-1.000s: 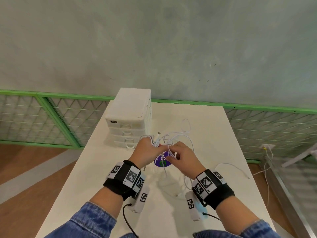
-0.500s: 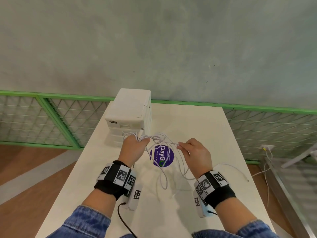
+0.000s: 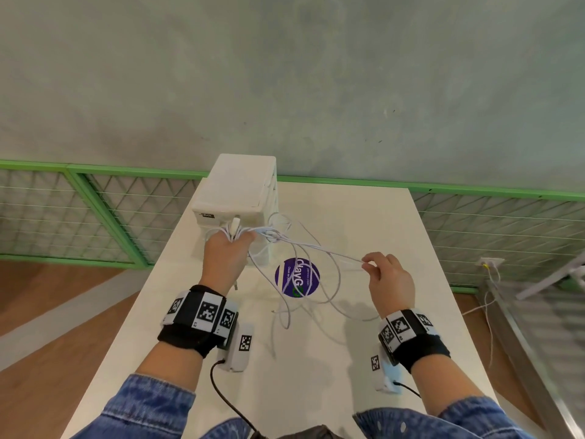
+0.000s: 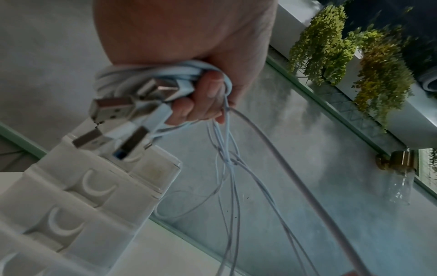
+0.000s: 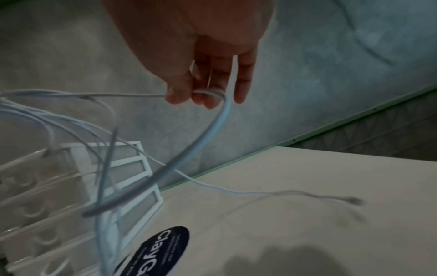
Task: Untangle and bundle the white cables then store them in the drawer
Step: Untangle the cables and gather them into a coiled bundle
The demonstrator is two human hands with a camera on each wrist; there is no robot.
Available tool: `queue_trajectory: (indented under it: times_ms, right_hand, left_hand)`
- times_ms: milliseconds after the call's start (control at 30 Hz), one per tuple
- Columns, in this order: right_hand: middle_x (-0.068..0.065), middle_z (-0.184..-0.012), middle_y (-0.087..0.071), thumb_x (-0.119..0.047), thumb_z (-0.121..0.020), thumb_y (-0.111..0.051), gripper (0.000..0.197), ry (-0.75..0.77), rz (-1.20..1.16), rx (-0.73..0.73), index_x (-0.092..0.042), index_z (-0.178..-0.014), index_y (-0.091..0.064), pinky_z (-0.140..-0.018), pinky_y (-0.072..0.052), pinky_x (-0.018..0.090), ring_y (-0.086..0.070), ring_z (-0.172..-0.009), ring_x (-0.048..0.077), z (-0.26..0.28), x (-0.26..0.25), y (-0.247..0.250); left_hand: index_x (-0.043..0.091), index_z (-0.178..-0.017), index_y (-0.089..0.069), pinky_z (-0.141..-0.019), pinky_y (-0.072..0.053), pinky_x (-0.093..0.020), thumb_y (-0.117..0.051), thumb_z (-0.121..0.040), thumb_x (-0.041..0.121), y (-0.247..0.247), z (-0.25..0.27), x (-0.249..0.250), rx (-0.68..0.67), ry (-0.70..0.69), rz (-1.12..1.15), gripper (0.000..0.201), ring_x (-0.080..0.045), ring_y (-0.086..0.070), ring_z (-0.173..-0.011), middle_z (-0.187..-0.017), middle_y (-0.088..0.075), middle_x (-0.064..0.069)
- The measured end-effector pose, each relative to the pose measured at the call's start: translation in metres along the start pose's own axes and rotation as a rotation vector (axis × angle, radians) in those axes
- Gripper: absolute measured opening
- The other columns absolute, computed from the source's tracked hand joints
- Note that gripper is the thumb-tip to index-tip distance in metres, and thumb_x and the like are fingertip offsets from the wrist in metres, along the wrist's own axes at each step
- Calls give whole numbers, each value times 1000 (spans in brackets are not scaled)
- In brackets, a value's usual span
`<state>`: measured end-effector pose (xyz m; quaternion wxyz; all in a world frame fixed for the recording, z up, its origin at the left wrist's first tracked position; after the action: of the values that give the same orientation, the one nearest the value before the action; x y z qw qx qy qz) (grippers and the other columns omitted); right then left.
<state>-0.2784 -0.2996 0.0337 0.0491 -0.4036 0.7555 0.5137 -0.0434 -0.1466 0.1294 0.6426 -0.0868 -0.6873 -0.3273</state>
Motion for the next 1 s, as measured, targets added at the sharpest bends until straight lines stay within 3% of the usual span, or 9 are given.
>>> queue_trajectory:
  times_ms: [167,267,367,500,667,733,800,900,1000]
  right_hand:
    - [7,-93,-61,-16,-93,-48,11,-461,129,-384,-22,-89,-56,-64,-39,31,-54,-71,26,11,41,-3]
    - [10,-99,-63,-11,-91,-44,11,-586,200,-529,-19,-89,-51,-68,-41,31,-54,-80,27,24,62,-1]
    - [11,-109,-63,-15,-91,-45,16,-637,304,-659,-12,-104,-54,-80,-47,34,-60,-97,29,38,65,-2]
    - [9,-122,-54,-15,-93,-38,30,-499,359,-643,-15,-121,-47,-91,-44,37,-54,-111,27,35,40,-5]
    - [11,-123,-52,11,-75,-44,59,-80,-97,-271,-12,-129,-48,-89,-46,40,-56,-107,29,14,-16,0]
    - [11,-121,-53,13,-70,-46,63,73,-148,-221,-11,-129,-50,-87,-47,39,-56,-103,28,7,-35,2]
    - [10,-123,-51,6,-75,-49,63,73,-7,-293,-15,-134,-43,-88,-45,38,-53,-106,27,4,-41,4]
    - [7,-133,-44,-13,-84,-53,65,-71,352,-646,-21,-142,-25,-96,-40,35,-43,-120,25,5,-29,4]
    - [8,-142,-35,-35,-75,-71,96,-98,264,-822,-21,-148,-10,-106,-34,39,-34,-131,26,7,-32,4]
  left_hand:
    - [14,-52,-30,-48,-24,-29,-64,-84,16,7,0,0,22,17,95,47,-17,-27,-46,-50,-28,-1]
    - [17,-51,-29,-49,-23,-27,-66,-80,17,9,-3,-5,2,39,190,47,-18,-24,-44,-46,-26,3]
    - [20,-49,-27,-49,-23,-26,-65,-82,13,4,0,-2,-33,30,222,51,-16,-23,-44,-35,-24,11]
    - [20,-48,-32,-51,-26,-28,-62,-84,11,-8,6,6,-76,12,198,48,-16,-29,-45,-32,-29,11]
    - [13,-54,-32,-50,-24,-29,-63,-80,17,-20,7,6,-98,27,169,40,-19,-26,-44,-41,-27,3]
    - [10,-58,-35,-48,-23,-27,-62,-80,17,-21,8,6,-79,30,187,36,-18,-25,-43,-43,-27,2]
    - [11,-60,-36,-48,-24,-28,-62,-80,17,-21,6,5,-39,23,213,34,-18,-28,-44,-48,-30,-1]
    - [17,-54,-36,-47,-26,-28,-62,-83,13,-18,4,0,4,34,232,39,-17,-32,-45,-49,-33,1]
    - [11,-58,-36,-47,-25,-26,-62,-82,16,-19,5,-3,-23,54,221,36,-18,-29,-44,-49,-30,-1]
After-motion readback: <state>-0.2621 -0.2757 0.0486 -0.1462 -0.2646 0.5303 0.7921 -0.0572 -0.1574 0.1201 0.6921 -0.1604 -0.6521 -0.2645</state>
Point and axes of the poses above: each hand's wrist, its own z-axis away from the middle knuckle, its own y-axis out of the back of the hand, x = y × z, the point moved 1 cm from there along -z, towards the middle knuckle
